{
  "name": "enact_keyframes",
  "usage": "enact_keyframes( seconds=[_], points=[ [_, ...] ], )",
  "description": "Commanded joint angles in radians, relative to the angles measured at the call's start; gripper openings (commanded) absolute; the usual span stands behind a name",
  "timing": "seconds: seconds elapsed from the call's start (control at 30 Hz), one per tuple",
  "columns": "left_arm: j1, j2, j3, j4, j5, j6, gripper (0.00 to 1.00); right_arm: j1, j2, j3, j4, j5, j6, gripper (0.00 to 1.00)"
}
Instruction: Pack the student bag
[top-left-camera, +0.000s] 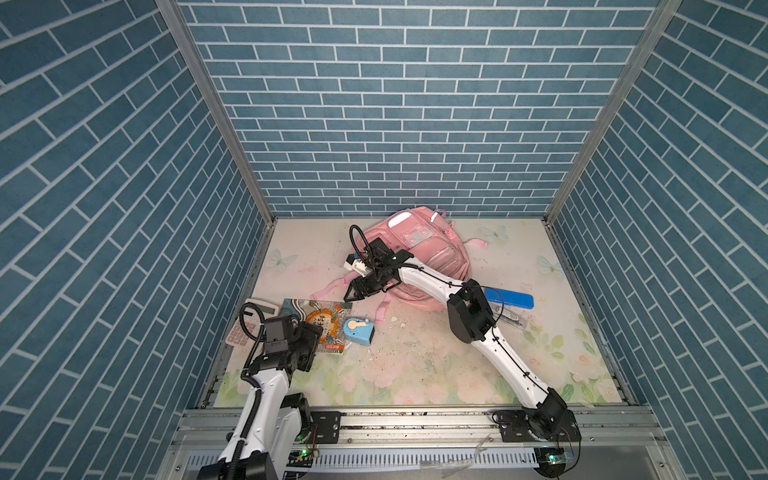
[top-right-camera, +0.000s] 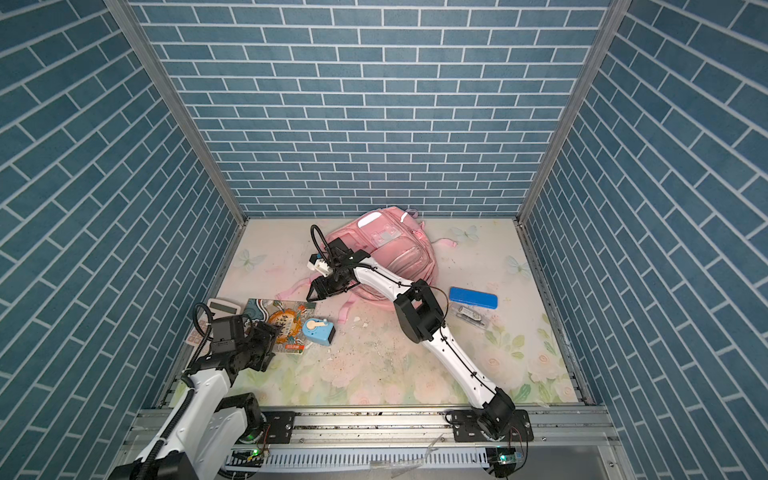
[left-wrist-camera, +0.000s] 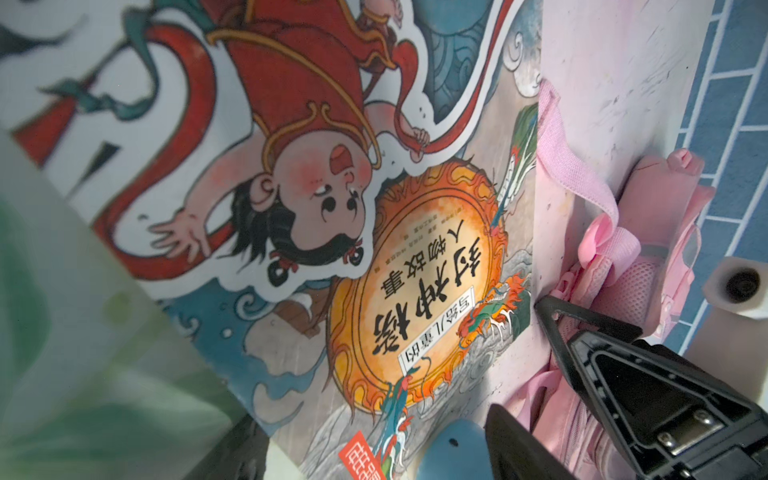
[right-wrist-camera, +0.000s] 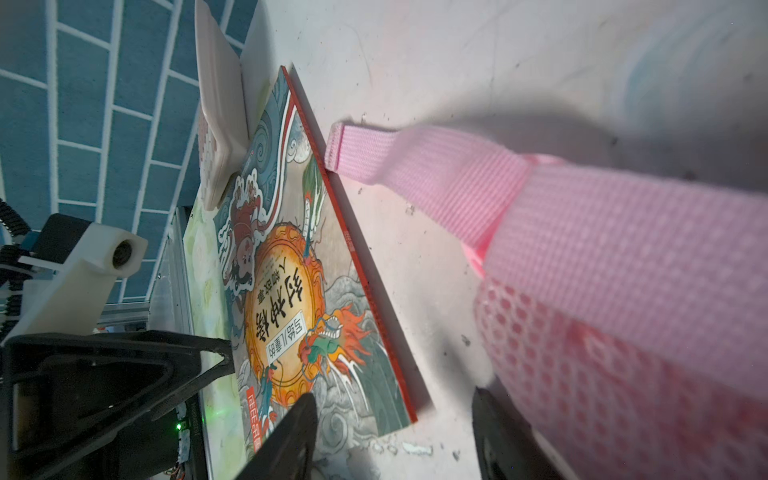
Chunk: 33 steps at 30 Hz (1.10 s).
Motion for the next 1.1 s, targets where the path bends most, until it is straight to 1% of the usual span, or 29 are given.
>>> enact_keyframes(
  seconds=[0.0, 0.1, 0.2, 0.37, 0.5, 0.6, 0.73, 0.8, 0.87, 1.07],
  points=[
    [-0.001, 0.034, -0.038, -0.051, -0.011, 0.035, 0.8, -0.013, 0.054, 0.019, -0.048, 0.028, 0.028, 0.62],
    [-0.009, 0.051, -0.043, -0.023, 0.006, 0.04, 0.77, -0.014, 0.074, 0.047, -0.054, -0.002, 0.025, 0.62],
    [-0.024, 0.074, -0.035, 0.004, 0.01, 0.048, 0.75, -0.014, 0.08, 0.046, -0.02, -0.074, 0.024, 0.62],
    [-0.052, 0.141, 0.016, 0.006, -0.007, 0.08, 0.74, -0.013, 0.086, 0.046, 0.018, -0.155, 0.021, 0.59],
    [-0.079, 0.19, 0.052, 0.018, -0.021, 0.097, 0.74, -0.013, 0.081, 0.042, 0.02, -0.167, 0.013, 0.54],
    [-0.101, 0.226, 0.077, 0.025, -0.033, 0.099, 0.74, -0.011, 0.069, 0.035, 0.018, -0.17, 0.0, 0.48],
    [-0.129, 0.262, 0.107, 0.029, -0.051, 0.106, 0.74, -0.001, 0.019, -0.039, 0.06, -0.144, -0.016, 0.43],
    [-0.14, 0.275, 0.116, 0.027, -0.056, 0.113, 0.74, -0.001, 0.015, -0.045, 0.079, -0.151, -0.012, 0.39],
    [-0.141, 0.28, 0.117, 0.022, -0.056, 0.117, 0.74, -0.001, 0.016, -0.044, 0.093, -0.154, -0.003, 0.37],
    [-0.14, 0.238, 0.118, 0.0, -0.057, 0.126, 0.74, 0.002, 0.012, -0.048, 0.139, -0.159, 0.02, 0.25]
  ],
)
